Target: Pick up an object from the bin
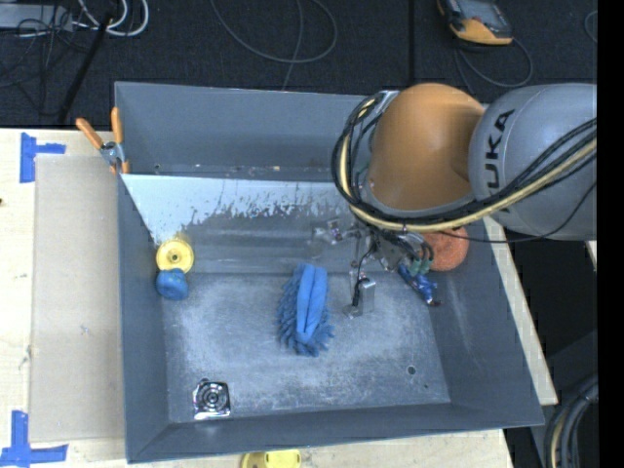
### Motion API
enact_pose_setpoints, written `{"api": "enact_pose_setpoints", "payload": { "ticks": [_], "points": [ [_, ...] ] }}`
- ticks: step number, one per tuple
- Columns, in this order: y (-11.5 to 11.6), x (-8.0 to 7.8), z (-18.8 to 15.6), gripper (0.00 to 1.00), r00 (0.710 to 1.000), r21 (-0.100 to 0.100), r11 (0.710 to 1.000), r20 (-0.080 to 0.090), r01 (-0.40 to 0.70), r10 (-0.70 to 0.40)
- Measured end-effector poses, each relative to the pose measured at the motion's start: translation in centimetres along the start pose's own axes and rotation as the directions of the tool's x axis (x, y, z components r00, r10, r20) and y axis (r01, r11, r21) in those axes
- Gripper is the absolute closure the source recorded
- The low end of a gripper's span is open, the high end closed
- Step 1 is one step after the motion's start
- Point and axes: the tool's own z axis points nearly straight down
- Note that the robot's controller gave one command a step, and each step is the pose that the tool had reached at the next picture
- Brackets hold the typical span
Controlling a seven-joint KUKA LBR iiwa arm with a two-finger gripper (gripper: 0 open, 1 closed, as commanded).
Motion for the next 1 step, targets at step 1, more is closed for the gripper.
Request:
{"api": "enact_pose_setpoints", "payload": {
  "ticks": [1],
  "points": [
    [3.73, -0.25, 2.15, 0.0, 0.975, -0.004, 0.975, -0.002, 0.223, -0.223]
  ]
}}
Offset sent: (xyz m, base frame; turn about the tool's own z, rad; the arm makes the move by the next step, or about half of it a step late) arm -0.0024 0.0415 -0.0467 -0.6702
